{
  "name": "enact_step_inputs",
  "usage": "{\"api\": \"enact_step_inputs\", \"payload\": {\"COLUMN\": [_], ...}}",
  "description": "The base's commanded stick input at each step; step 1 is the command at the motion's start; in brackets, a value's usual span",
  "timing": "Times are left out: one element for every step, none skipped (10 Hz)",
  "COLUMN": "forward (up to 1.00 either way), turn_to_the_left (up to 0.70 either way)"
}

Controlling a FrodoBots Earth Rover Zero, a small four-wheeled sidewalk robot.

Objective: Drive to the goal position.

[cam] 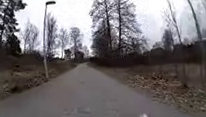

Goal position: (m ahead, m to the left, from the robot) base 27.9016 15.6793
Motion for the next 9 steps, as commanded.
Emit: {"api": "enact_step_inputs", "payload": {"forward": [0.7, 0.7, 0.7, 0.7, 0.7, 0.7, 0.7, 0.7, 0.7], "turn_to_the_left": [0.0, 0.0, 0.0, 0.0, 0.0, 0.0, 0.0, 0.0, 0.0]}}
